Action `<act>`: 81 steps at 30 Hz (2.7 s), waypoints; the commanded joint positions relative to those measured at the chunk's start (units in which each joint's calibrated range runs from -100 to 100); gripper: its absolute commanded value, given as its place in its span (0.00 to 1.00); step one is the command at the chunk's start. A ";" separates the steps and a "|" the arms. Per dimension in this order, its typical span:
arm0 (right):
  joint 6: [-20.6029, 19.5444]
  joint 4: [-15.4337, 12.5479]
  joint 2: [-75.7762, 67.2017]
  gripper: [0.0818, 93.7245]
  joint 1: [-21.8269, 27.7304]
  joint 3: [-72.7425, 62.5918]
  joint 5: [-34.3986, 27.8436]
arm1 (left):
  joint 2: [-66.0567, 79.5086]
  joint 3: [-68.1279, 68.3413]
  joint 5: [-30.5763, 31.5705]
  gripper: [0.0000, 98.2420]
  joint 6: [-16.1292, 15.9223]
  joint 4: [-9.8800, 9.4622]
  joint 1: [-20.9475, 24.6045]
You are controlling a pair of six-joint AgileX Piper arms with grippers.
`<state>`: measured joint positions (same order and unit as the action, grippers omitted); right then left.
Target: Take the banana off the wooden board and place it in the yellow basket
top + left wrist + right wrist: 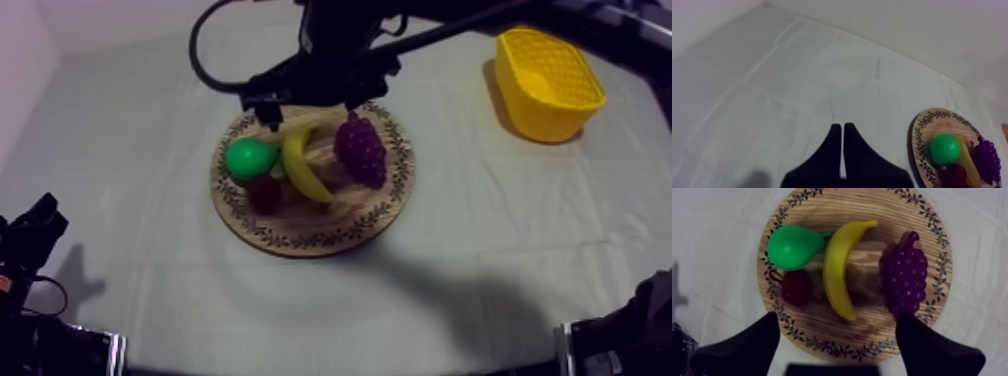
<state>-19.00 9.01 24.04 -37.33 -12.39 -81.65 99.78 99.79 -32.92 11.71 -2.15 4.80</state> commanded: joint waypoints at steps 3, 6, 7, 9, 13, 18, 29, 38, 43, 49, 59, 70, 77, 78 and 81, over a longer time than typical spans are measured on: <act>0.91 -1.30 4.78 0.66 0.48 -0.58 2.05 | 0.05 -0.01 0.01 0.00 -0.01 -0.03 0.01; 1.59 -2.10 7.77 0.64 0.72 -1.60 2.94 | 0.05 -0.01 0.01 0.00 -0.01 -0.03 0.01; 1.79 -2.36 8.74 0.64 0.79 -2.12 3.21 | 0.05 -0.01 0.01 0.00 -0.01 -0.03 0.01; 2.11 -2.75 10.69 0.62 0.92 -3.44 3.63 | 0.05 -0.01 0.01 0.00 -0.01 -0.03 0.01; 2.88 -3.54 14.69 0.61 1.36 -6.99 3.82 | 0.05 -0.01 0.01 0.00 -0.01 -0.03 0.01; 3.42 -3.74 19.78 0.58 1.89 -11.30 4.20 | 0.05 -0.01 0.01 0.00 -0.01 -0.03 0.01; 4.16 -3.40 28.91 0.52 2.70 -17.43 5.21 | 0.05 -0.01 0.01 0.00 -0.01 -0.03 0.01; 3.89 -2.76 31.05 0.22 3.12 -18.08 7.74 | 0.05 -0.01 0.01 0.00 -0.01 -0.03 0.01; 3.29 -2.24 27.16 0.14 3.14 -15.61 8.60 | 0.05 -0.01 0.01 0.00 -0.02 -0.03 0.01; 2.95 -1.83 19.36 0.12 3.15 -11.70 7.78 | 0.05 -0.01 0.01 0.00 -0.01 -0.03 0.01; 2.73 1.69 2.20 0.12 5.89 -2.49 6.64 | 0.05 -0.01 0.01 0.00 -0.01 -0.03 0.01; 5.51 7.46 -14.92 0.12 17.51 14.34 14.85 | 0.05 -0.01 0.01 0.00 -0.01 -0.03 0.01; 8.44 9.42 -19.01 0.12 27.25 22.50 23.45 | 0.05 -0.01 0.01 0.00 -0.01 -0.03 0.01; 8.86 9.64 -19.17 0.12 28.53 23.25 24.70 | 0.05 -0.01 0.01 0.00 -0.01 -0.03 0.01; 10.62 9.67 -19.04 0.12 32.09 24.64 28.25 | 0.05 -0.01 0.01 0.00 -0.01 -0.03 0.01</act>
<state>-9.32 18.85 4.73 -9.34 11.85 -55.66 99.78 99.79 -32.92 11.71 -2.15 4.80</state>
